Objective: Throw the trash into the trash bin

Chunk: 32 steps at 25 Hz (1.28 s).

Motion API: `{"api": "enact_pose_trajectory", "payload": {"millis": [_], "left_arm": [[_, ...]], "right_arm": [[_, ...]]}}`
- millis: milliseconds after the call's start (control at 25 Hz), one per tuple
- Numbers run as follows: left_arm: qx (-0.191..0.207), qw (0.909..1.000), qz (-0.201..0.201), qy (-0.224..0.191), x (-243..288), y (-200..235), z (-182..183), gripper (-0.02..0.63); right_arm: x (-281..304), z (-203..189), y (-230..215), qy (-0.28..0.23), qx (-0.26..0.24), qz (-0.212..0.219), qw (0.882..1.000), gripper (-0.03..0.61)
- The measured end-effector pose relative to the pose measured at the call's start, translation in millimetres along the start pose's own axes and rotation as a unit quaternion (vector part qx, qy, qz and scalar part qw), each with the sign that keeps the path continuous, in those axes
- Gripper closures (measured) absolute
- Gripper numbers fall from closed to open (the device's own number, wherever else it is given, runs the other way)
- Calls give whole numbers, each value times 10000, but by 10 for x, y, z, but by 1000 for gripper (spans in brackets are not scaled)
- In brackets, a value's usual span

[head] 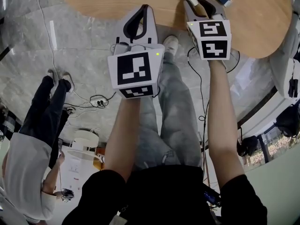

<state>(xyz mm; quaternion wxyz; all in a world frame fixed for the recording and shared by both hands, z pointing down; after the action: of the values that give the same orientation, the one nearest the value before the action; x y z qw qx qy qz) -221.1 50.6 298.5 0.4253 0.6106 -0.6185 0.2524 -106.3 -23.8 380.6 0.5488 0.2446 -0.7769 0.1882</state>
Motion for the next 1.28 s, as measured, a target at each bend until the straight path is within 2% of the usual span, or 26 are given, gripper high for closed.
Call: {"api": "enact_pose_trajectory", "payload": {"millis": [120,320,600,720,920,1160,1280], "left_arm": [[170,9998,-100,66,20,-236,-80,609],[485,9982,-299,168,35,-735,-225,609],[1199,9891,-761,379,145,-1649,-420,609],[1623,9808,-966,485,215,-2056,-537,609],[2279,9625,-1311,674,312,-2716,-776,609],[3036,9328,-1721,900,419,-3448,-1108,609],[3235,9226,-1867,965,496,-3695,-1272,609]], "right_arm": [[-193,-229,-59,-259,640,171,9975,445],[-554,-685,-191,-577,1415,167,9881,445],[-1062,-1608,-541,-845,2491,-161,9647,445],[-1216,-2124,-733,-912,3092,-384,9458,443],[-1401,-3030,-1021,-951,4155,-783,9012,443],[-1511,-3986,-1102,-881,4960,-1125,8565,439],[-1380,-4374,-1069,-732,5226,-1132,8419,425]]}}
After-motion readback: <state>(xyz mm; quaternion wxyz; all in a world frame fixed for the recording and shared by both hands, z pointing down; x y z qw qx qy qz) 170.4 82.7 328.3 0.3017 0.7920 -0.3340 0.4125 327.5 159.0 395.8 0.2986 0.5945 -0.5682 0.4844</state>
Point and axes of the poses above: the fingertips, and each gripper's own axes: x forward along the fingers, y to its left, z out of its top, the point moved 2 cm from there along -x, backward along the fingers, and after that the axes turned 15 degrees about y, right-handed, at the moved point
